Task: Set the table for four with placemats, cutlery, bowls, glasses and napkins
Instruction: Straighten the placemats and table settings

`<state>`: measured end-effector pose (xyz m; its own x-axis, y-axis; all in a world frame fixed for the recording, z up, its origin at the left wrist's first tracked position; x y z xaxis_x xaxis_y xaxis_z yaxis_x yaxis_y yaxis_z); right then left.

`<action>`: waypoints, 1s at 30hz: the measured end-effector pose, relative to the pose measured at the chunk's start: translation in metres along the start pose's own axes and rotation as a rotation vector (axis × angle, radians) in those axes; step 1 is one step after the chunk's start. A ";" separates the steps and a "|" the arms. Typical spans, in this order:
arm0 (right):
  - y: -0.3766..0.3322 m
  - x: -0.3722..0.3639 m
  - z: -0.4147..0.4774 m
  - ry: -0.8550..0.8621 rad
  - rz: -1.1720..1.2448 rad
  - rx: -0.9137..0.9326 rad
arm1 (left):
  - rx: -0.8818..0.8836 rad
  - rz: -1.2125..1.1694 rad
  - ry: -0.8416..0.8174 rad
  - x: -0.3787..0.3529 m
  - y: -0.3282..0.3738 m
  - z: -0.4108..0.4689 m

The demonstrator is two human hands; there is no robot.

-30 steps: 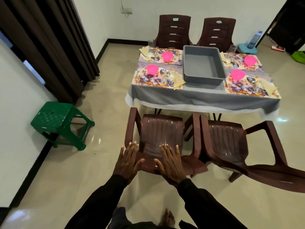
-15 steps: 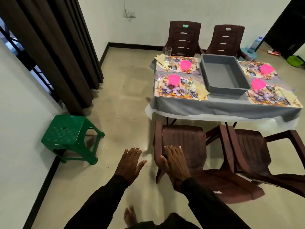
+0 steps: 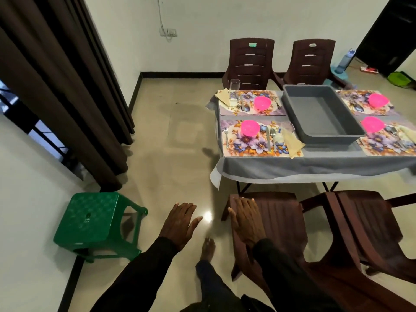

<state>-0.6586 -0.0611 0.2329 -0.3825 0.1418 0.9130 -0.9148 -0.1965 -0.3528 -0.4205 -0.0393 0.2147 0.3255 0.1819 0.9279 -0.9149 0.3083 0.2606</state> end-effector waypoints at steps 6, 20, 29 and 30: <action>0.008 -0.025 0.101 0.060 0.011 -0.067 | -0.082 -0.020 0.065 -0.016 -0.052 0.105; 0.028 -0.054 0.279 0.049 -0.031 -0.163 | -0.240 -0.071 0.083 -0.057 -0.121 0.323; 0.045 -0.107 0.346 -0.001 -0.087 -0.445 | -0.504 -0.182 -0.080 -0.112 -0.160 0.459; 0.047 -0.114 0.351 -0.003 -0.100 -0.483 | -0.525 -0.192 -0.122 -0.117 -0.164 0.476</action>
<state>-0.6127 -0.4274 0.1844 -0.2903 0.1337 0.9476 -0.9027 0.2903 -0.3175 -0.4223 -0.5560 0.1903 0.4157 -0.0226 0.9092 -0.5908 0.7533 0.2888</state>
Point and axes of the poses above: each hand's wrist, its own z-axis towards the middle knuckle, its own x-axis out of the back of the hand, y = z × x, the point moved 5 cm from there along z, towards the middle knuckle, and after that the axes turned 10 degrees about y, right-handed, at the moved point
